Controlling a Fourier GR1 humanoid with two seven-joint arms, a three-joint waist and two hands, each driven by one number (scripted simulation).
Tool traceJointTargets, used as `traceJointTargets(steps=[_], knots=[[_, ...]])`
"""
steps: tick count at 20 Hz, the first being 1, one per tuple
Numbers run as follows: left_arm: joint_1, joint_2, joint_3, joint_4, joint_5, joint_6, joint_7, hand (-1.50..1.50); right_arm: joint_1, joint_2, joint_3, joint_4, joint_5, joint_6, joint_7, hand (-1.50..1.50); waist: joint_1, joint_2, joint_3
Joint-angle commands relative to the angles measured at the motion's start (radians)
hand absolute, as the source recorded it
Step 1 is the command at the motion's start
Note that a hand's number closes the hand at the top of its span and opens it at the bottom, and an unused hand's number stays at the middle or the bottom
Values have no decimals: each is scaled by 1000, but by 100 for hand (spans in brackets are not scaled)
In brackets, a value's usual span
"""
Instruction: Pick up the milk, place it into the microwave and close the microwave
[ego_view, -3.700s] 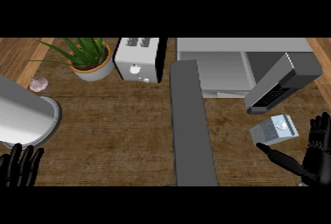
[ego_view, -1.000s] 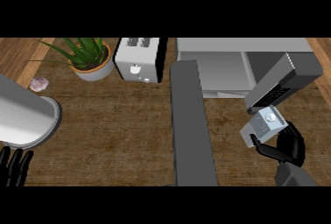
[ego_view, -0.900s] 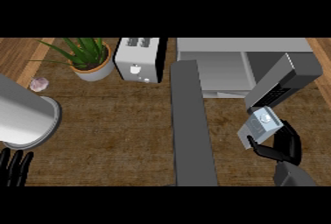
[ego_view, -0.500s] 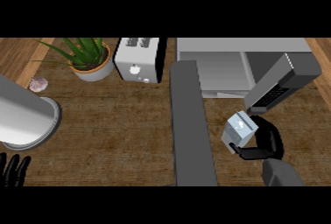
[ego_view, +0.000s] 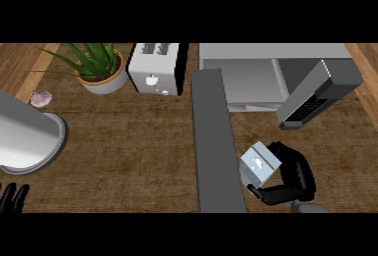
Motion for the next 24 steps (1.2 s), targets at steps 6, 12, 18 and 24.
traceJointTargets(steps=[6, 12, 18, 24], knots=[[10, 27, 70, 20, 76, -68, 4, -150, 185, 51, 225, -463, -80, -258, 307, 150, 10, 3, 1], [9, -7, 91, 14, 54, -59, 6, -150, 87, 51, 245, -473, -28, -337, 368, 150, 14, 6, 2], [-49, 26, 134, 29, 79, -57, 43, -150, -157, 49, 261, -266, -7, -550, 332, 150, 25, 9, 2], [-97, 90, 217, 119, 150, -113, 32, -150, -323, 49, 192, -98, 35, -667, 384, 150, 28, 10, 2]])
